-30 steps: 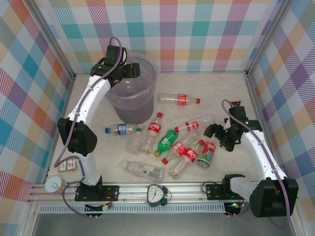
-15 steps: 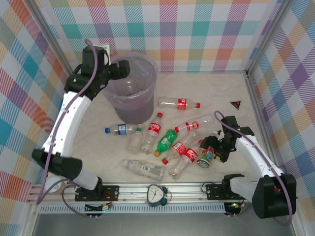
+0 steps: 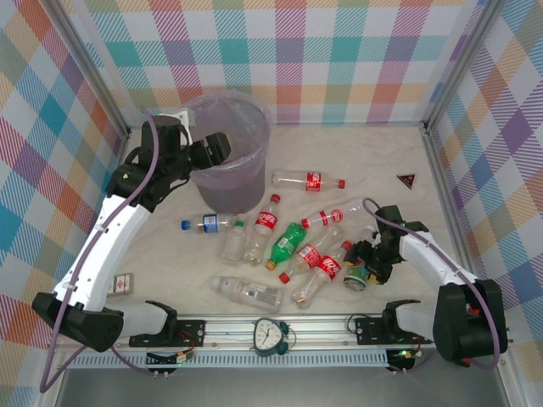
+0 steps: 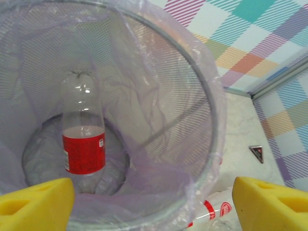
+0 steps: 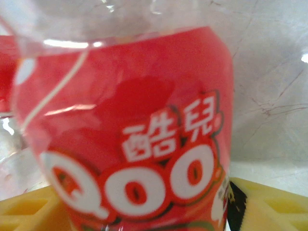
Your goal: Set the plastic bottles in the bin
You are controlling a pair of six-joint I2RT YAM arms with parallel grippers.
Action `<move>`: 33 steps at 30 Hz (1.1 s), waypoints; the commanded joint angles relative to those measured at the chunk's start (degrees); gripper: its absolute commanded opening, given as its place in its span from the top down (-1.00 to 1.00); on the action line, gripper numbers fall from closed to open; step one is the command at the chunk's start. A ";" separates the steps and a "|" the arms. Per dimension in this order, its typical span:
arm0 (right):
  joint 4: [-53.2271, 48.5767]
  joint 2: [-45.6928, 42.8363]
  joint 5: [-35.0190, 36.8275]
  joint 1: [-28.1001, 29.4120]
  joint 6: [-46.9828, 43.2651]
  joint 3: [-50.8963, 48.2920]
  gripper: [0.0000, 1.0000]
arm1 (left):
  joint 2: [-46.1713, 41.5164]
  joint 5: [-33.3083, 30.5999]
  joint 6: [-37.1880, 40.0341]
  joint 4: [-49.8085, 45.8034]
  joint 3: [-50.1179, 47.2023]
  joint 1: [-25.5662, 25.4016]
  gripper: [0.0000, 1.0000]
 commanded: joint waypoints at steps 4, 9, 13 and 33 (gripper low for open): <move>-0.91 -2.64 2.35 0.27 1.03 0.85 -0.32 | 0.12 0.28 -2.10 3.61 -0.18 -1.94 -0.69; -7.18 -7.16 3.48 0.21 -0.01 6.99 -0.25 | 2.54 1.05 -2.65 5.44 2.27 -3.40 -0.68; -6.60 -11.08 0.23 0.19 -0.73 13.41 -0.21 | 4.01 2.38 -3.96 7.42 3.70 -5.04 -0.68; 16.58 6.98 -42.09 3.44 -25.69 32.05 0.06 | 16.91 14.53 -12.01 24.73 3.85 -18.58 -0.72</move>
